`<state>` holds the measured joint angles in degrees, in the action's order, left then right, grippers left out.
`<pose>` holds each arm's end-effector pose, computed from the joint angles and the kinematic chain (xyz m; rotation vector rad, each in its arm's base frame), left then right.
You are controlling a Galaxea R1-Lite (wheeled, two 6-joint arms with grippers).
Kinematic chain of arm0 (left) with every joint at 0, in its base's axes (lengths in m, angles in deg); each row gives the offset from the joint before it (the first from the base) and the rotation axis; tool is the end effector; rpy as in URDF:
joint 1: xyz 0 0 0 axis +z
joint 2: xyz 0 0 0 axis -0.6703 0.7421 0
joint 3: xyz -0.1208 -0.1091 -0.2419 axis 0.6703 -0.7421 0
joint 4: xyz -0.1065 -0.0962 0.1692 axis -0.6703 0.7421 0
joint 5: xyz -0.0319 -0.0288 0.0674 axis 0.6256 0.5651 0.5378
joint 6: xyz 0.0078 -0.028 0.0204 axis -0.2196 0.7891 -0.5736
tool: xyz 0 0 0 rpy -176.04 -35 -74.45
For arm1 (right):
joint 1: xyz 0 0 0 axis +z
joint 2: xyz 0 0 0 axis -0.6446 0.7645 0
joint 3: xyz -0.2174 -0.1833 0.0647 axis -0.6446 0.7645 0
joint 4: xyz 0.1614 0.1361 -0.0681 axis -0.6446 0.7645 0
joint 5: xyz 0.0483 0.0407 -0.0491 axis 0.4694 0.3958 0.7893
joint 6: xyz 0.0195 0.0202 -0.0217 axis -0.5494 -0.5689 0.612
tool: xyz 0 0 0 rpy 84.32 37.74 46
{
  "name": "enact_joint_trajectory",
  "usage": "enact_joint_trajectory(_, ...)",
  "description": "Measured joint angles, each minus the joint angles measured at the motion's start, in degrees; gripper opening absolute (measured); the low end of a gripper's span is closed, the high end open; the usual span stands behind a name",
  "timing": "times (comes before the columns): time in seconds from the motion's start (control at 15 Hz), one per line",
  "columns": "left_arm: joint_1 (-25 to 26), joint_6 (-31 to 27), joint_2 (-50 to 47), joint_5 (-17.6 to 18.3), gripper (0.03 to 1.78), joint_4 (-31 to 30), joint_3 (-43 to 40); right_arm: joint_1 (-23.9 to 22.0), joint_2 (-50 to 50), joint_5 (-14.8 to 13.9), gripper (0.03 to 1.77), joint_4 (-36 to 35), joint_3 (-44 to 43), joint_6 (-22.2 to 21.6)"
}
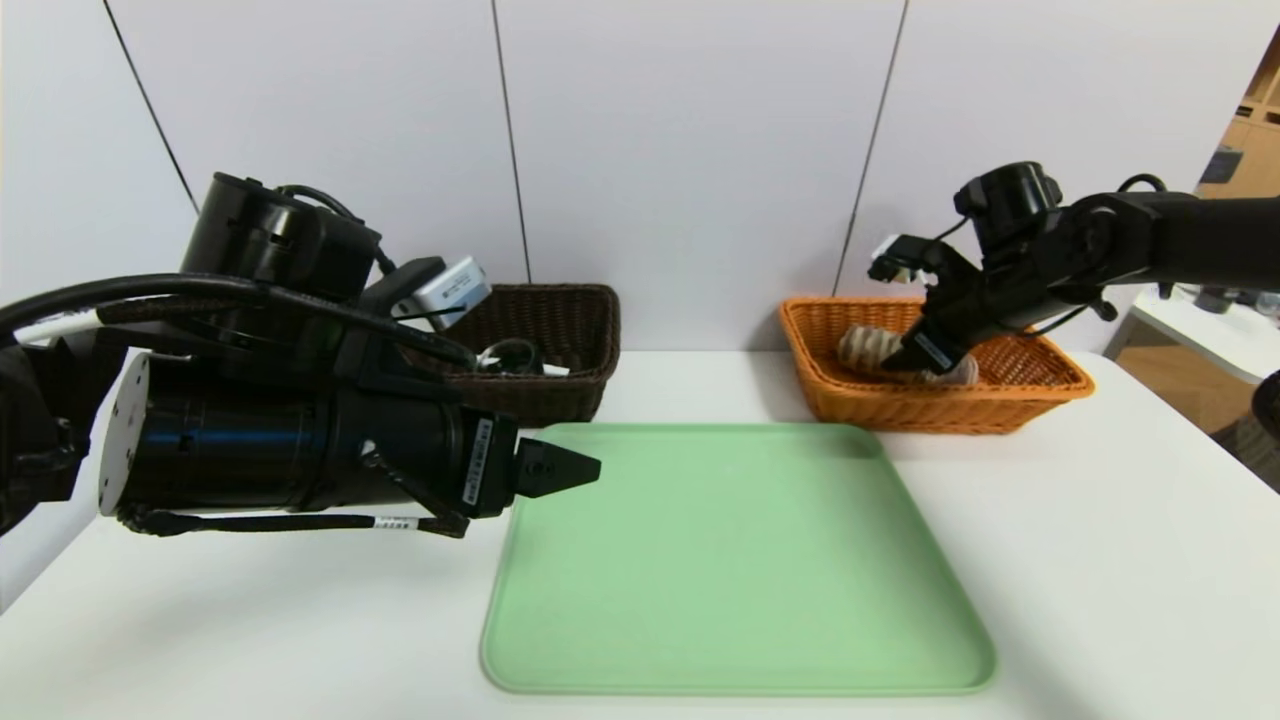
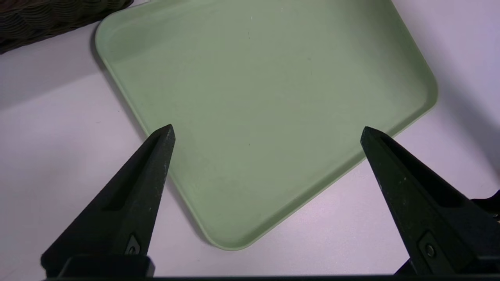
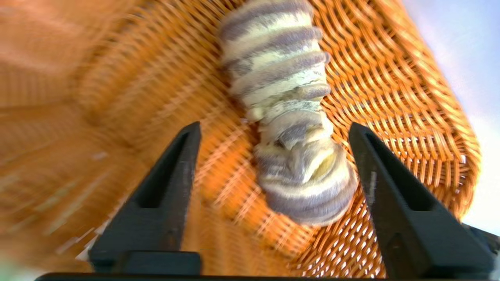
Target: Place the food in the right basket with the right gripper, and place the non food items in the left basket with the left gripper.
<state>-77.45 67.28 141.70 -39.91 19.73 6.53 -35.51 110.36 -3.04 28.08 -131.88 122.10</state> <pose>0.2390 -0.1750 0.2102 -0.0925 0.6460 -0.6467 0.4619 0.0384 0.1774 -0.7048 0.7047 0.3786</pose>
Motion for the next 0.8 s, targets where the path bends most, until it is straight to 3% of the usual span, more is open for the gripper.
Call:
enact_joint_trajectory(0.4,1.46,-0.01,-3.73,-0.05,1.69,0.15,-0.88,-0.43,-11.31,1.78,1.54,2.41,4.17,-6.68)
enact_joint_trajectory(0.8,5.41,-0.20,-11.08,-0.24,1.69,0.43,-2.43,-1.22,-29.35,1.60,1.63,2.30,17.31,-14.67)
